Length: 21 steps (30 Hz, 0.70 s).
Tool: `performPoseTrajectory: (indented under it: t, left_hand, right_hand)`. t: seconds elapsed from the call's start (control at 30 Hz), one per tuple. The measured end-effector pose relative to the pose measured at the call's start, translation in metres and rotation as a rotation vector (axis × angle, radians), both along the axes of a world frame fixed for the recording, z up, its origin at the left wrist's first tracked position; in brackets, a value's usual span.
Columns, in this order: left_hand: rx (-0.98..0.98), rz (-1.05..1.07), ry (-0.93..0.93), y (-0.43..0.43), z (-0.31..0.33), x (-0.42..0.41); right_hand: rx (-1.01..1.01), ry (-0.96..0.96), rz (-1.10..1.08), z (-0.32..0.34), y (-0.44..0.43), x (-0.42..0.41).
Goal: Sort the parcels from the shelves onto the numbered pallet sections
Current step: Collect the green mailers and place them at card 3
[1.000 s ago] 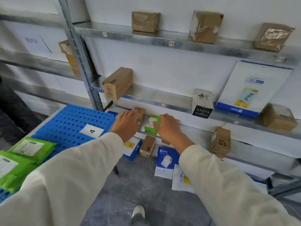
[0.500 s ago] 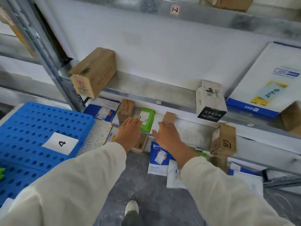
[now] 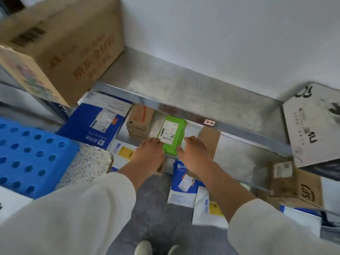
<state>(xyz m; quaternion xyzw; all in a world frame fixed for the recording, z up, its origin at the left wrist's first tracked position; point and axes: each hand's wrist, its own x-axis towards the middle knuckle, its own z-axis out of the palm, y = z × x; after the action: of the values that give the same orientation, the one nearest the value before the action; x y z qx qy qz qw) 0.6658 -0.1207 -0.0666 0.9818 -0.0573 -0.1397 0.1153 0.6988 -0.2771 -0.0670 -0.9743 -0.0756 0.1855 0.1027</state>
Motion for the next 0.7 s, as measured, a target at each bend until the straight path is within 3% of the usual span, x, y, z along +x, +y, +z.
performPoseTrajectory:
  t: [0.17, 0.4, 0.6, 0.7]
  left_hand:
    - [-0.163, 0.289, 0.104, -0.007, -0.073, 0.025]
    - [-0.288, 0.369, 0.094, -0.007, -0.142, 0.08]
    - [-0.41, 0.581, 0.177, -0.026, -0.185, 0.126]
    - [-0.467, 0.713, 0.279, -0.031, -0.196, 0.135]
  right_hand:
    - [0.129, 0.135, -0.179, -0.076, 0.003, 0.04]
    - [0.229, 0.25, -0.275, -0.154, 0.005, 0.091]
    - [0.515, 0.358, -0.601, -0.19, 0.018, 0.114]
    - [0.51, 0.375, -0.694, -0.201, 0.024, 0.118]
